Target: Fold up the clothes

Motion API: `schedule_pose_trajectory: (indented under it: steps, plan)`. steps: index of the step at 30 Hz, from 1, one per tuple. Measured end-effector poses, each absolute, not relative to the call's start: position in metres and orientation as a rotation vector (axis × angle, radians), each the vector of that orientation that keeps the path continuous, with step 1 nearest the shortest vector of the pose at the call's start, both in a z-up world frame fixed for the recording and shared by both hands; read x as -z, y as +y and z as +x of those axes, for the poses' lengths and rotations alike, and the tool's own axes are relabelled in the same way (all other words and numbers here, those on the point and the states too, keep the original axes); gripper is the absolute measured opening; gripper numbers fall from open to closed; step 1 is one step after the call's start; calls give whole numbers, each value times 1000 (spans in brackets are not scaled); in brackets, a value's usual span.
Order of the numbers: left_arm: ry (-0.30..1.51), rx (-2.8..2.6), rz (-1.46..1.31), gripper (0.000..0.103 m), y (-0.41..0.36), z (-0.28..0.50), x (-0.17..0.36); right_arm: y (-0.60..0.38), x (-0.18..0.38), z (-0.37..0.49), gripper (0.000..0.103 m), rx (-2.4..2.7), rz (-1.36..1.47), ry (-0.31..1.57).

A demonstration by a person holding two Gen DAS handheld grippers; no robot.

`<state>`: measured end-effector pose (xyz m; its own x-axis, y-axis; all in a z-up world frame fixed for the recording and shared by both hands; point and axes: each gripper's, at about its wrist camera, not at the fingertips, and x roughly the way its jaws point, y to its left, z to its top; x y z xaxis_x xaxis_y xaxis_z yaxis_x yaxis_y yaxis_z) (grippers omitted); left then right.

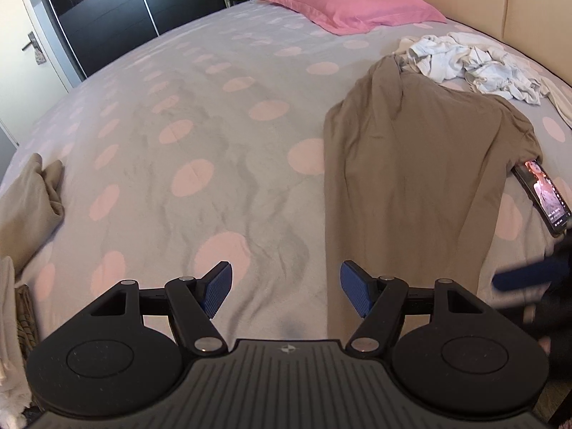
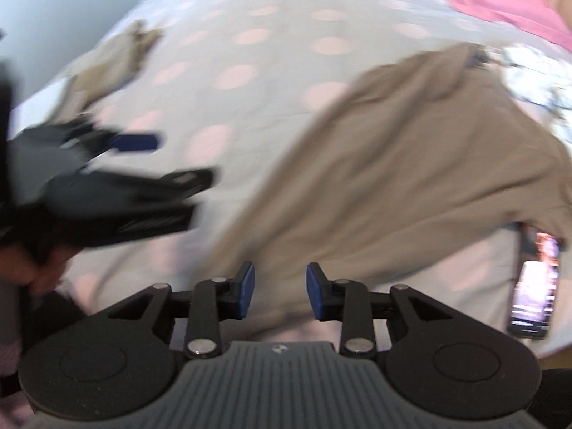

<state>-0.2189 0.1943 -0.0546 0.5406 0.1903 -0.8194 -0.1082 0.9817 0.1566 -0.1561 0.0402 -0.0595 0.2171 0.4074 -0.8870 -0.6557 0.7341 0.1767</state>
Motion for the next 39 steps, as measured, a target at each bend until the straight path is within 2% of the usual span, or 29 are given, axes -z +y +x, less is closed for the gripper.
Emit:
schedule_pose_trajectory:
  steps: [3, 5, 12, 15, 18, 19, 20, 21, 22, 23, 24, 25, 27, 34, 39]
  plan:
    - [1011, -172, 68, 66, 193, -216, 71, 29, 78, -132, 41, -610, -278, 1116]
    - [1031, -173, 62, 66, 192, -213, 83, 23, 92, -119, 53, -517, -268, 1114]
    - [1074, -168, 29, 65, 189, -207, 118, 3, 128, -79, 61, -313, -123, 1199]
    - [1095, -165, -1, 57, 188, -204, 132, 6, 138, -70, 62, -299, -84, 1213]
    - [1080, -181, -35, 55, 190, -204, 140, 15, 145, -69, 63, -308, -104, 1194]
    - [1072, -181, -36, 51, 190, -204, 139, 18, 145, -70, 60, -313, -121, 1178]
    - [1064, -181, -38, 48, 191, -204, 138, 20, 145, -71, 51, -325, -137, 1161]
    - [1057, -182, -40, 36, 191, -203, 137, 22, 144, -72, 44, -336, -153, 1143]
    - [1050, -181, -41, 26, 191, -203, 136, 24, 143, -74, 28, -348, -163, 1127]
    - [1049, -175, -39, 23, 190, -203, 135, 26, 140, -75, 11, -362, -164, 1114]
    - [1047, -170, -37, 13, 189, -203, 133, 28, 138, -76, 7, -376, -165, 1102]
    - [1046, -167, -32, 4, 187, -203, 132, 29, 135, -78, 6, -387, -167, 1088]
    - [1048, -177, -5, 1, 183, -204, 128, 32, 129, -83, 5, -405, -180, 1052]
    - [996, -252, 25, 0, 195, -224, 83, 54, 85, -132, 4, -653, -207, 921]
    - [992, -372, 11, 0, 228, -248, 47, 79, 56, -178, 4, -818, -235, 910]
